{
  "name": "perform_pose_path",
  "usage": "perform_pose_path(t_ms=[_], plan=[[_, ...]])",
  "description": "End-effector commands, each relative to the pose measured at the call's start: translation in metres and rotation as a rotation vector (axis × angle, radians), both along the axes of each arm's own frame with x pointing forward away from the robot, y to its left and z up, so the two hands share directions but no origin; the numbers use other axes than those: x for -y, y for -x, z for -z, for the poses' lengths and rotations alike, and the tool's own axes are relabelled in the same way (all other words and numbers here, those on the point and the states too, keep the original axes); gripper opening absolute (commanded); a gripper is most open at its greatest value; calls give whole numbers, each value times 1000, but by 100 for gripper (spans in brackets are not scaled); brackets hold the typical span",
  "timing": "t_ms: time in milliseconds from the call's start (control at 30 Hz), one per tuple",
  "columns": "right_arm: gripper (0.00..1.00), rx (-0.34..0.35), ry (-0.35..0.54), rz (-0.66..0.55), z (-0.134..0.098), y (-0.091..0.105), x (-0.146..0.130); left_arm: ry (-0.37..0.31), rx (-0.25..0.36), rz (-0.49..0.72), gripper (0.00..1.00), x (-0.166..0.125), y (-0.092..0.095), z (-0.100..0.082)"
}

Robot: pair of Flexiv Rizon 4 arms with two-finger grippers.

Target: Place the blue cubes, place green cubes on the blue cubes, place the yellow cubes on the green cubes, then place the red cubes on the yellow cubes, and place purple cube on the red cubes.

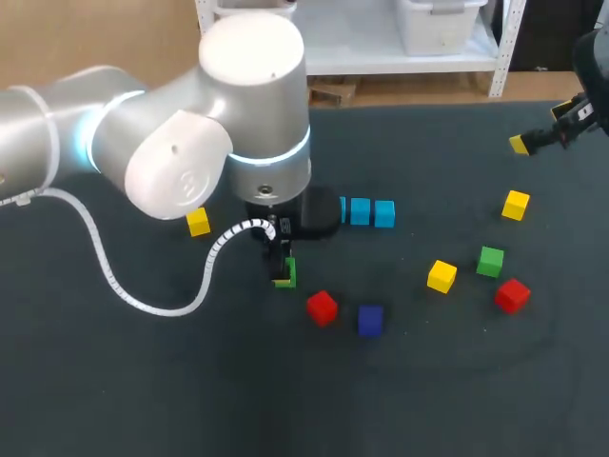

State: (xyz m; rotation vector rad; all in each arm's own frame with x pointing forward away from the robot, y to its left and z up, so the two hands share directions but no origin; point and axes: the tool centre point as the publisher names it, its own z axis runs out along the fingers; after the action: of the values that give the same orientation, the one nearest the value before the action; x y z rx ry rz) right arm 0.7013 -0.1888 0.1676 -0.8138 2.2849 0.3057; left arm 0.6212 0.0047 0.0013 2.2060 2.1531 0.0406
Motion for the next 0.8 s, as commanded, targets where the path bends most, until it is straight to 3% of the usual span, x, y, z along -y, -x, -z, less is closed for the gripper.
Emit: perform_pose_path(t_ms=[33,133,433,800], plan=[[100,1,1,3,0,1,0,-24,-24,-5,0,0,-5,-10],[100,1,1,3,0,1,0,-62,-48,-23,0,1,-14,-20],[100,1,1,3,0,1,0,-20,-73,-46,0,11,-48,-55],[100,1,1,3,0,1,0,-56,-70,-19,0,35,-73,-61]])
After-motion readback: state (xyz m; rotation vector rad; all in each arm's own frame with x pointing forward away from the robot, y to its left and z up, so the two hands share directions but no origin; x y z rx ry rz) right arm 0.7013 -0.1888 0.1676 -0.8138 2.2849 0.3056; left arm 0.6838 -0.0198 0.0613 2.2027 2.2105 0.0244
